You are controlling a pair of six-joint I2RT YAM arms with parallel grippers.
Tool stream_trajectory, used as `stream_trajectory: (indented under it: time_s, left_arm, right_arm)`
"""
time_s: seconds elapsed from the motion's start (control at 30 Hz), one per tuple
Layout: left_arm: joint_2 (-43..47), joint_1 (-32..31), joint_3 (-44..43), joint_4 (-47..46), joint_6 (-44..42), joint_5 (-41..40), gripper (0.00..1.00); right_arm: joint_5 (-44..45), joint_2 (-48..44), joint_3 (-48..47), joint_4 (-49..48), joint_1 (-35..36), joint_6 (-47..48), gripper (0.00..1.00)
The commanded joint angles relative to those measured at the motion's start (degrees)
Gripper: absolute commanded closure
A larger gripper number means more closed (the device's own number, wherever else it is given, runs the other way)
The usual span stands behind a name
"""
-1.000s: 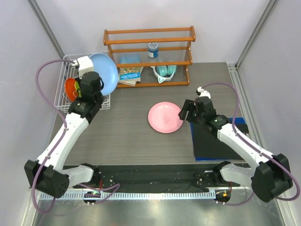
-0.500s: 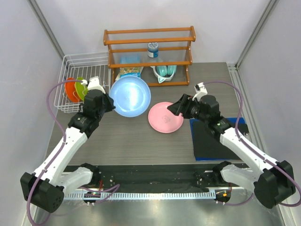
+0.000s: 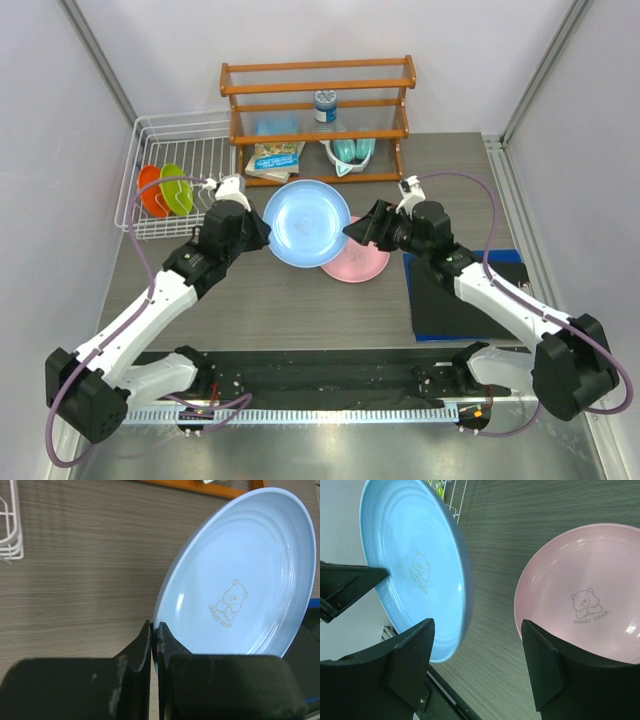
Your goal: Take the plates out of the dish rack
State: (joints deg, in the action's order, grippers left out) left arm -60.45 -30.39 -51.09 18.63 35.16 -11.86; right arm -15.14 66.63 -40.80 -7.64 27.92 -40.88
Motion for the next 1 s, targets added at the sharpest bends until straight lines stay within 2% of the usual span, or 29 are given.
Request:
stream_trajectory:
  time_s: [0.0, 0.07, 0.13, 0.17, 0.2, 0.3, 0.33, 0.4, 0.43, 0.47, 0.53, 0.57, 0.6, 0.63, 0.77, 0.83, 0.97]
  left_arm:
    - [-1.0, -1.9, 0.4, -4.5, 1.5, -1.2, 1.00]
    - [-1.8, -2.6, 0.5, -4.8, 1.5, -1.2, 1.00]
    - [-2.0, -3.3, 0.7, -5.0, 1.8, -1.8, 1.00]
    - [-2.0, -3.4, 0.9, -5.2, 2.0, -1.7, 1.00]
    - [-2.0, -3.8, 1.1, -5.6, 2.1, -1.7, 1.00]
    - [-1.7, -4.1, 1.3, -6.1, 2.1, -1.2, 1.00]
    - [-1.6, -4.2, 1.3, -5.9, 2.1, -1.2, 1.00]
    - [-1.3, -4.2, 1.5, -6.1, 2.1, -1.1, 1.00]
    - [-1.1, -4.2, 1.8, -6.4, 2.0, -0.9, 1.00]
    - [-0.9, -4.2, 2.0, -6.6, 1.9, -0.6, 1.00]
    - [-0.8, -4.2, 2.6, -6.6, 1.7, -0.6, 1.00]
    - [-0.9, -4.2, 2.7, -6.2, 1.6, -1.2, 0.96]
    - [-1.0, -4.2, 2.6, -5.8, 1.3, -3.2, 0.83]
    - [-1.1, -4.2, 2.5, -4.7, 0.9, -4.0, 0.51]
    - [-0.7, -4.1, 1.7, -2.4, -1.3, -12.4, 0.12]
    - [-0.6, -4.2, 1.2, -1.8, -3.4, -16.8, 0.01]
    - [-0.5, -4.2, -0.5, -1.4, -7.4, -23.4, 0.00]
  right_arm:
    - [0.5, 1.7, -1.1, -4.1, 1.4, -0.2, 0.24]
    - [1.1, 3.3, -1.4, -4.5, 2.2, 0.0, 0.24]
    - [2.8, 4.5, -1.7, -3.6, 2.7, -0.2, 0.29]
    - [3.1, 5.8, -2.0, -3.3, 2.8, -0.2, 0.36]
    - [3.1, 6.4, -2.1, -3.1, 2.8, 0.0, 0.49]
    - [2.9, 8.6, -2.4, -2.6, 2.8, 0.1, 0.62]
    - [2.8, 9.0, -2.4, -2.9, 2.8, 0.1, 0.75]
    - [2.7, 9.2, -2.3, -3.0, 2.8, 0.7, 0.84]
    - [2.5, 9.0, -2.2, -3.3, 2.8, 1.0, 0.93]
    - [3.1, 8.9, -2.3, -3.0, 2.8, 1.2, 0.97]
    - [4.8, 7.4, -2.2, -1.2, 2.8, 1.6, 0.99]
    - [5.9, 6.6, -2.2, -0.4, 2.8, 1.7, 0.99]
    - [9.4, 5.7, -2.1, 0.7, 2.8, 2.2, 0.99]
    - [11.0, 4.0, -2.2, 2.9, 2.8, 2.6, 0.99]
    - [18.0, 1.3, -2.7, 9.9, 1.4, 4.0, 0.99]
    - [19.0, 0.6, -2.2, 11.5, 0.5, 4.6, 0.99]
    - [18.9, 1.0, -1.6, 12.8, -2.3, 5.0, 0.99]
